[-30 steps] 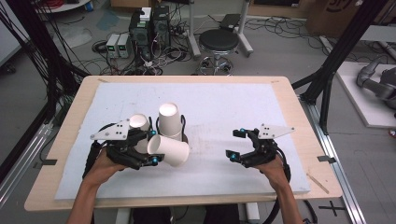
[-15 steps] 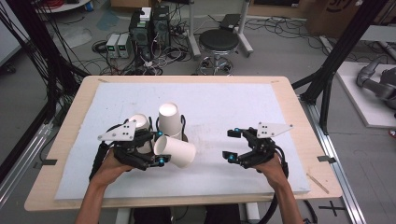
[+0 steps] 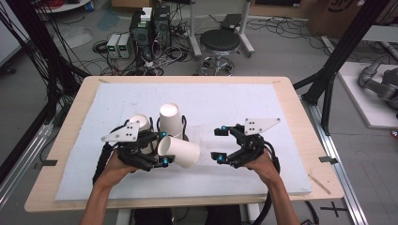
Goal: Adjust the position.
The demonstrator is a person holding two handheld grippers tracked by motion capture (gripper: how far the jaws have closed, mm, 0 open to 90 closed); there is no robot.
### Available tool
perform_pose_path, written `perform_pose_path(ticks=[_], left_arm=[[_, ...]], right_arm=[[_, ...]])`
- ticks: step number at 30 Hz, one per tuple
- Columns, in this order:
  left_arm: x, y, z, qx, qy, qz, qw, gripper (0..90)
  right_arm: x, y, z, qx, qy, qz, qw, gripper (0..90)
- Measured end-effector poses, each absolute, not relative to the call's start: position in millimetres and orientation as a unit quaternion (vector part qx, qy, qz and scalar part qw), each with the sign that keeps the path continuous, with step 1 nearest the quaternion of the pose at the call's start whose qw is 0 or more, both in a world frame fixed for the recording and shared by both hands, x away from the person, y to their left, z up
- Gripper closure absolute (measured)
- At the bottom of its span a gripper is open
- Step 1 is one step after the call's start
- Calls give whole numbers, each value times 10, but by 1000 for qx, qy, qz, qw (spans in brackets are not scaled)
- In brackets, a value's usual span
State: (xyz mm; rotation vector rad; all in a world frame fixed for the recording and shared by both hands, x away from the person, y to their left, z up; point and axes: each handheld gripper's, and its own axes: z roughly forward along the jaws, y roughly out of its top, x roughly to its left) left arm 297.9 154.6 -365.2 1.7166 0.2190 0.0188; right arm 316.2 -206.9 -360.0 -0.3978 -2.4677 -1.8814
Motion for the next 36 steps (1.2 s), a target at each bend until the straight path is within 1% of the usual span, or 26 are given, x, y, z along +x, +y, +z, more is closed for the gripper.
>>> perform_pose_path(ticks=[18,36], left_arm=[[2978,1423,-3731,748,95,0,657,333],[2958,1366,-3731,740,89,-8,666,334]], right_arm=[[3205,-1783,-3615,-99,-791,-602,52,135],[3201,-1559,-3639,-78,-794,-598,68,134]])
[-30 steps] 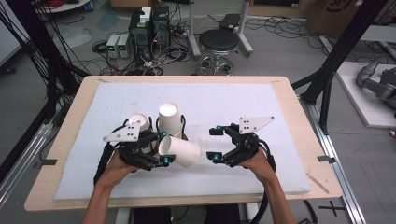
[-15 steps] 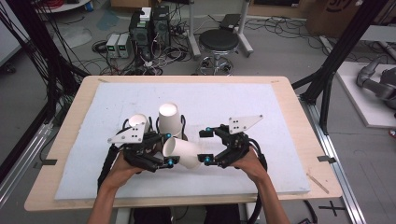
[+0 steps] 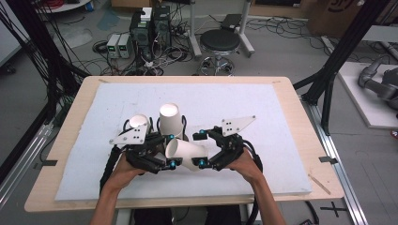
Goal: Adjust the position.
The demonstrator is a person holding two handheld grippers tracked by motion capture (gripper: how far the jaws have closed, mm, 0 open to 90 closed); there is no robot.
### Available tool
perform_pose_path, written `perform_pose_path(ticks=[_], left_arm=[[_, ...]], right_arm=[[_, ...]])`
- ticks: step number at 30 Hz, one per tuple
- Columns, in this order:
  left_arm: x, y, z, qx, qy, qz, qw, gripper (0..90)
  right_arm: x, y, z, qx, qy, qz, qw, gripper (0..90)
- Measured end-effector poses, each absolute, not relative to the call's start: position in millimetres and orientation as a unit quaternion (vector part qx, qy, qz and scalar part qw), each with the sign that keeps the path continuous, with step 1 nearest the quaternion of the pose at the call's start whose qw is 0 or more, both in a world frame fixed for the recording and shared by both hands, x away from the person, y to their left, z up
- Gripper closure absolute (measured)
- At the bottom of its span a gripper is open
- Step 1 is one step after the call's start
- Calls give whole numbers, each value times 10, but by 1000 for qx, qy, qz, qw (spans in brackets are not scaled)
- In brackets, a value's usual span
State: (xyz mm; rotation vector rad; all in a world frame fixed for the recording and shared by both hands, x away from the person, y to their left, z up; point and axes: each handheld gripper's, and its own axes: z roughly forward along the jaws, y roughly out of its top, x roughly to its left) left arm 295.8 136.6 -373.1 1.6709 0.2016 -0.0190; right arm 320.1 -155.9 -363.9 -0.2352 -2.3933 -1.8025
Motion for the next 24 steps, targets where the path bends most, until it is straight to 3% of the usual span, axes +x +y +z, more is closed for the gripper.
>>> perform_pose_path(ticks=[24], left_arm=[[2942,1378,-3696,727,82,-14,681,333]], right_arm=[[3174,-1445,-3787,-58,-806,-583,84,134]])
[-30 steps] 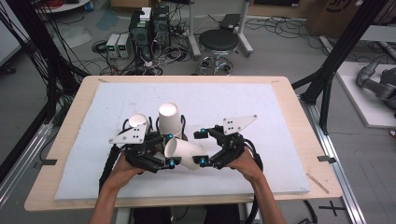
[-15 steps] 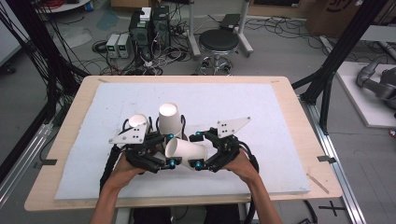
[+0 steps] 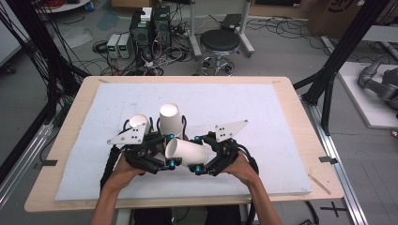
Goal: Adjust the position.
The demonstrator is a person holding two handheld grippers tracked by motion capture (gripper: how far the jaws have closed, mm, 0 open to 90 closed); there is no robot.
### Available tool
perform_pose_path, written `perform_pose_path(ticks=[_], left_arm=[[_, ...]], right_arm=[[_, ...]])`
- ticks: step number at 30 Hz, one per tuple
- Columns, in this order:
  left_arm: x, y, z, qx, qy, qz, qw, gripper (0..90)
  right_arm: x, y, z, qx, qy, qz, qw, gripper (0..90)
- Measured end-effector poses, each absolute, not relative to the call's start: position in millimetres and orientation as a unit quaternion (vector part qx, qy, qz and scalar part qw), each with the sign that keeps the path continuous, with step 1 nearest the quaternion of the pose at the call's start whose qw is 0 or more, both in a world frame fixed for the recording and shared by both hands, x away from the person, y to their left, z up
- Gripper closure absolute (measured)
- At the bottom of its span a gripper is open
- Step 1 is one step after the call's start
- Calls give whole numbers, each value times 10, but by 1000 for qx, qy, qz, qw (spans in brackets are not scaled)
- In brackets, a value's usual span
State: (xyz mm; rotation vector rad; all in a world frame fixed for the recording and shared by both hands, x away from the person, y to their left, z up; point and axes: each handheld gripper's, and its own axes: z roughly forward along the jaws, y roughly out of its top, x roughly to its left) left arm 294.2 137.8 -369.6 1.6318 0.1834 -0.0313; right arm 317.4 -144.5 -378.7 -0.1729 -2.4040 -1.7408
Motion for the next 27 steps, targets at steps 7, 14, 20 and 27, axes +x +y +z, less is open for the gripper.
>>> perform_pose_path(ticks=[7,14,20,27], left_arm=[[2941,1391,-3688,726,80,-14,683,333],[2941,1360,-3697,729,79,-17,680,333],[2941,1359,-3697,729,79,-15,680,336],[2943,1363,-3700,730,77,-15,679,340]], right_arm=[[3173,-1458,-3813,-59,-807,-581,83,135],[3167,-1435,-3818,-54,-808,-580,87,137],[3163,-1438,-3816,-50,-810,-578,86,203],[3162,-1444,-3812,-53,-811,-577,83,229]])
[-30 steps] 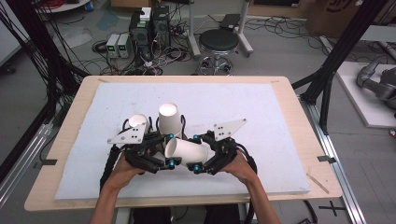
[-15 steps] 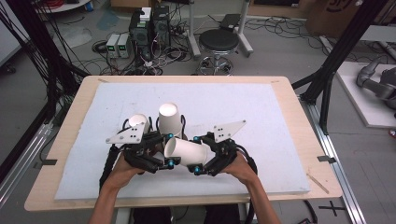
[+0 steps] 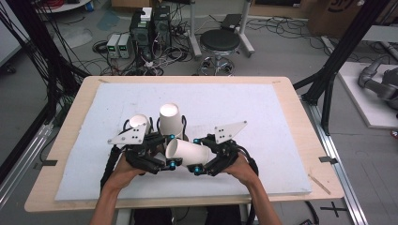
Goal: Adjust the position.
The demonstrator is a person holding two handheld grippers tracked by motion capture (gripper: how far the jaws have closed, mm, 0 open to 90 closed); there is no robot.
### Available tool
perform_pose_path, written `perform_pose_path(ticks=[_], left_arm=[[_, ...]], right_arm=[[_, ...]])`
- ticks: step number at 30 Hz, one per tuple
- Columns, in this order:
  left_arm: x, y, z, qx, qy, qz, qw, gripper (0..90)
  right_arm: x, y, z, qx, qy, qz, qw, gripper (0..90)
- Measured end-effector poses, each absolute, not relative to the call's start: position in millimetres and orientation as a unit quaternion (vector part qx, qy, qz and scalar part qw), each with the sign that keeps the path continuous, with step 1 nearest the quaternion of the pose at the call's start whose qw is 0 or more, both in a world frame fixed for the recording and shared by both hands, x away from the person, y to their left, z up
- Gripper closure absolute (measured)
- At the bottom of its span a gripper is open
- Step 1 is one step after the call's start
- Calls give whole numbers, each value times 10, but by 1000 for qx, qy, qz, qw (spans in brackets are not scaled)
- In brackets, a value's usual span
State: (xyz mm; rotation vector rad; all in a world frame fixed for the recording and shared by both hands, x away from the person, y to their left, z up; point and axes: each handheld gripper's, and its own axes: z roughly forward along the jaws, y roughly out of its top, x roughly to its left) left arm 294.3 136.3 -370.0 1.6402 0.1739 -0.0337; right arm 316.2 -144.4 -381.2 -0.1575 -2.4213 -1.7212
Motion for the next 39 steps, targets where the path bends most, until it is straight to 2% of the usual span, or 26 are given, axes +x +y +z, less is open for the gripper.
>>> perform_pose_path(ticks=[16,21,25,28,31,32,39], left_arm=[[2927,1353,-3706,734,78,-7,675,333],[2917,1332,-3710,737,78,2,671,260],[2910,1318,-3720,743,78,13,664,169],[2919,1329,-3729,743,84,5,664,60],[2916,1342,-3733,744,87,3,663,50],[2919,1346,-3733,746,89,-4,660,18],[2915,1388,-3735,750,99,5,654,17]], right_arm=[[3153,-1482,-3791,-56,-807,-582,82,258],[3150,-1485,-3785,-56,-804,-587,81,264],[3153,-1498,-3781,-55,-803,-588,80,264],[3151,-1508,-3780,-57,-803,-588,79,264],[3151,-1516,-3778,-60,-804,-586,78,263],[3154,-1518,-3780,-59,-804,-587,76,263],[3148,-1523,-3777,-57,-804,-587,79,263]])
